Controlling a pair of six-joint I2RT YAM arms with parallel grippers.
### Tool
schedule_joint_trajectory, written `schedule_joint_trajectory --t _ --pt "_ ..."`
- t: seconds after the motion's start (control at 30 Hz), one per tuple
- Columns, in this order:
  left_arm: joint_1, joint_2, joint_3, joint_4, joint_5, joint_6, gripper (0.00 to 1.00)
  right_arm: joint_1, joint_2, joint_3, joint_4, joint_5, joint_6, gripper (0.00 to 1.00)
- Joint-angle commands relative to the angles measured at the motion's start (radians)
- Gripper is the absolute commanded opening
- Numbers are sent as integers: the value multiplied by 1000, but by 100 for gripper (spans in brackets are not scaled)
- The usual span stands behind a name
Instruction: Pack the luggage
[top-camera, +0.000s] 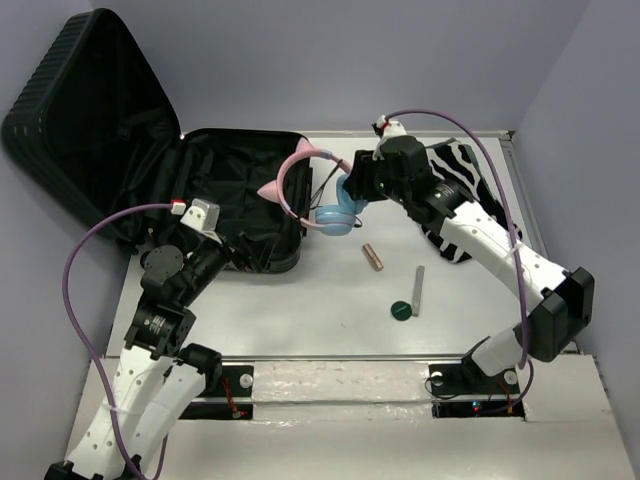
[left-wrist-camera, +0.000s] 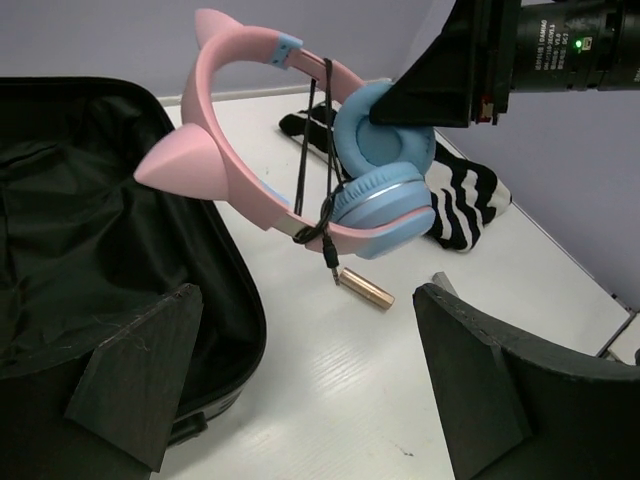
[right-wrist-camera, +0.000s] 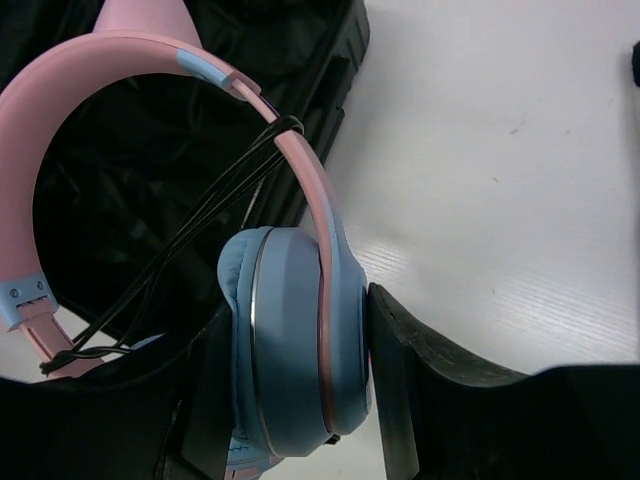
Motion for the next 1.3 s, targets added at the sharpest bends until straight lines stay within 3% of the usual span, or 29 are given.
schedule_joint_trajectory --t 0.0,0.2,0.27,0.3,0.33,0.37,0.4,0.47,0.57,0.73,0.83,0.97,1.27 --pt "8 -14 26 25 -31 -5 99 11 77 164 171 -77 46 7" --pt "12 -19 26 21 -64 -8 99 62 394 386 237 -111 116 9" --pt "15 -22 26 21 -68 -10 99 89 475 512 237 -113 135 14" --pt "15 -22 24 21 -72 -8 99 89 514 552 237 -122 158 22" --pt "17 -23 24 21 -74 -8 99 100 583 592 234 -152 167 45" --pt "17 -22 24 21 -78 -8 99 100 609 658 228 -174 188 61" --pt "18 -22 26 22 -80 -10 99 100 637 678 227 -209 193 84" --pt "18 -23 26 21 -86 -10 99 100 631 689 214 -206 164 93" --pt "18 -23 26 21 -95 -17 99 87 525 570 208 -121 72 87" --pt "17 -25 24 21 -92 -22 99 47 289 120 216 3 -47 62" --pt "15 -24 23 21 -75 -22 99 15 139 -114 152 67 -92 63" --pt "15 -22 23 21 -71 -23 99 -58 70 -311 110 -5 -92 70" --pt "15 -13 18 22 -66 -23 99 -136 155 -386 75 -18 -135 76"
